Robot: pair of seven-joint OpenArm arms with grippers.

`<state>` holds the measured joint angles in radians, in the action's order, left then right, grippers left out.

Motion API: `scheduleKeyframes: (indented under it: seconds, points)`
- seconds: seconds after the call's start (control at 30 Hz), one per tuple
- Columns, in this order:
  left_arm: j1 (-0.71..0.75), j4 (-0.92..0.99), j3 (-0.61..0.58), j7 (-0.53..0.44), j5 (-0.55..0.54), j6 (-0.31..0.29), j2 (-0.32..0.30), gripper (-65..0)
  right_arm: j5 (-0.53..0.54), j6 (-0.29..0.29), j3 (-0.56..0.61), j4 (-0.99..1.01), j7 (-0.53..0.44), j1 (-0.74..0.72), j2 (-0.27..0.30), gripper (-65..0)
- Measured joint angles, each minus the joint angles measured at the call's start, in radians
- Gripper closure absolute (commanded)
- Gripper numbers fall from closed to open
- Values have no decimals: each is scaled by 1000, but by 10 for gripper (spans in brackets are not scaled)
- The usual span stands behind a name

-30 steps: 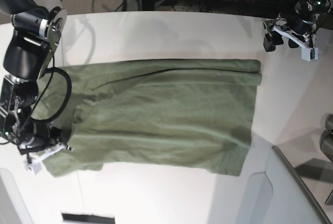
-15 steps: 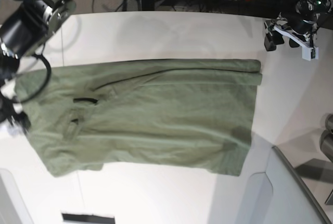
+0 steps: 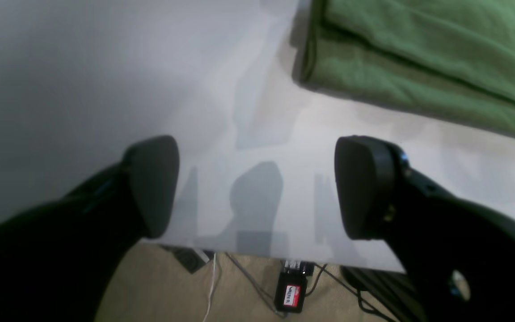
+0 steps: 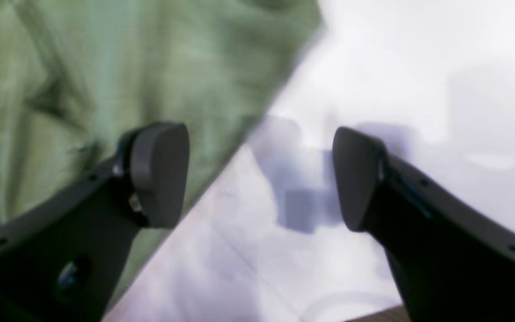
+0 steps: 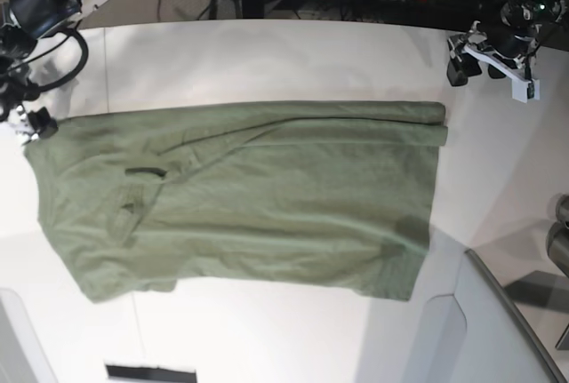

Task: Layout the t-shirt on the table in an organized manner, then fold the t-shirt properly
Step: 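Grasp the shirt's shoulder corners with both grippers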

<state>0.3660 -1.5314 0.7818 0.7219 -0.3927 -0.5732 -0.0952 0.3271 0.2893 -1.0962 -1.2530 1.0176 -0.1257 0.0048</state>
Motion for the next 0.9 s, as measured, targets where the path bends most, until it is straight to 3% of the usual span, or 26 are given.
scheduleKeyframes:
  seconds: [0.17, 0.37, 0.57, 0.7, 0.9]
  points:
    - [3, 0, 1, 0, 1, 0, -3, -523, 55, 21, 2, 168, -121, -27, 59, -474]
    - [6, 0, 3, 0, 0, 0, -2, -523, 235, 37, 5, 345, -149, -35, 151, -474]
    - [5, 0, 2, 0, 0, 0, 3, -523, 228, 32, 5, 389, -156, -64, 176, -470]
    - [-1, 0, 2, 0, 0, 0, 6, -523, 211, 23, 5, 391, -159, -70, 174, -359]
    - [-14, 0, 2, 1, 0, 0, 6, -523, 199, 15, 5, 397, -154, -73, 171, -242]
